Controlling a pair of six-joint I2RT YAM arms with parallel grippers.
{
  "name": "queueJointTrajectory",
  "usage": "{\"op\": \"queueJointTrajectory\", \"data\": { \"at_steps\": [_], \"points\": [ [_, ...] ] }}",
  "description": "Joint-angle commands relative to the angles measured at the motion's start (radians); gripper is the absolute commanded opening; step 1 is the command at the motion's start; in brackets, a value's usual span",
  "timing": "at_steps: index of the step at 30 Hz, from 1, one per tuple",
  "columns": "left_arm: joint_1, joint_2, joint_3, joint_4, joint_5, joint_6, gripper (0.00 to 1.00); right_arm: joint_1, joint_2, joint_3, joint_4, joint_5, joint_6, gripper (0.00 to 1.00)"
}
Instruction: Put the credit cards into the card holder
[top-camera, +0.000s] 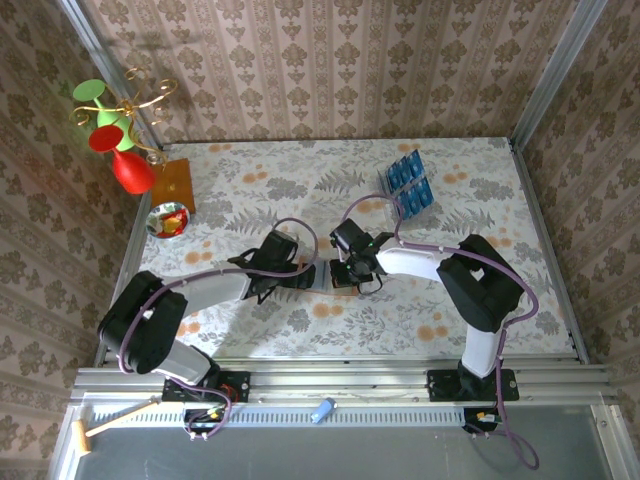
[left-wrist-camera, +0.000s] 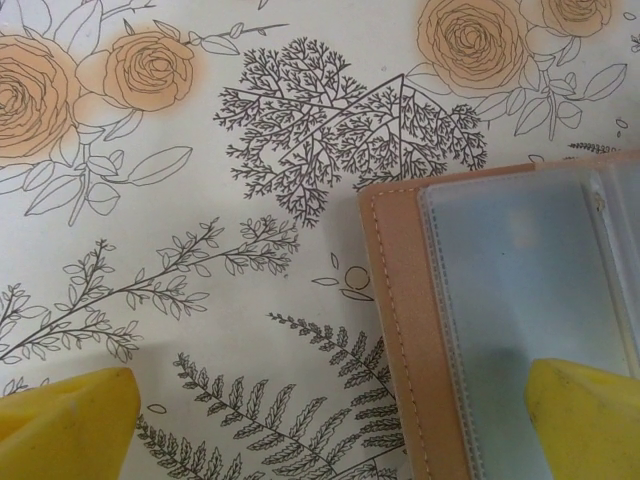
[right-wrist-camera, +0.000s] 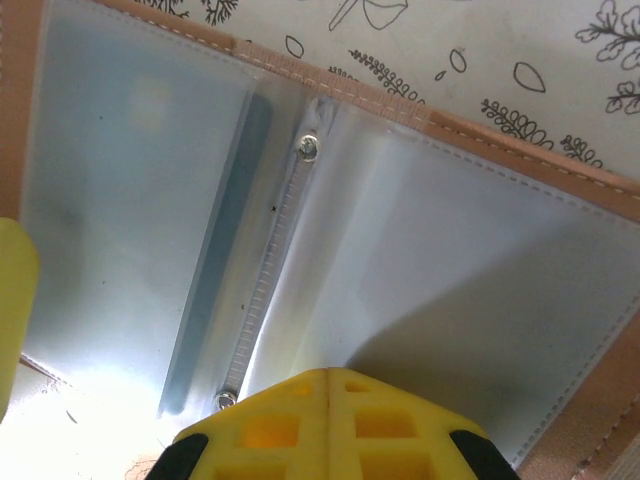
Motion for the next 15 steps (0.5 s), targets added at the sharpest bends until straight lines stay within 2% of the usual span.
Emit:
{"op": "queueJointTrajectory", "data": {
  "at_steps": [1, 11, 13, 15],
  "points": [
    [-0.011, 0.006, 0.029, 0.000, -0.024, -0.015, 1.00, -0.013, -0.022, -0.022, -0.041, 0.040, -0.042, 0.00],
    [-0.023, 0.023, 0.025, -0.002, -0.050, -0.017, 1.00, -0.031, -0.093, 0.018, -0.083, 0.009, -0.052, 0.00],
    [-0.025, 0.023, 0.019, -0.001, -0.056, -0.017, 1.00, -0.047, -0.133, 0.039, -0.100, 0.001, -0.045, 0.05],
    [-0.026, 0.019, 0.012, 0.002, -0.057, -0.020, 1.00, -0.071, -0.171, 0.062, -0.122, 0.001, -0.038, 0.16]
  ]
}}
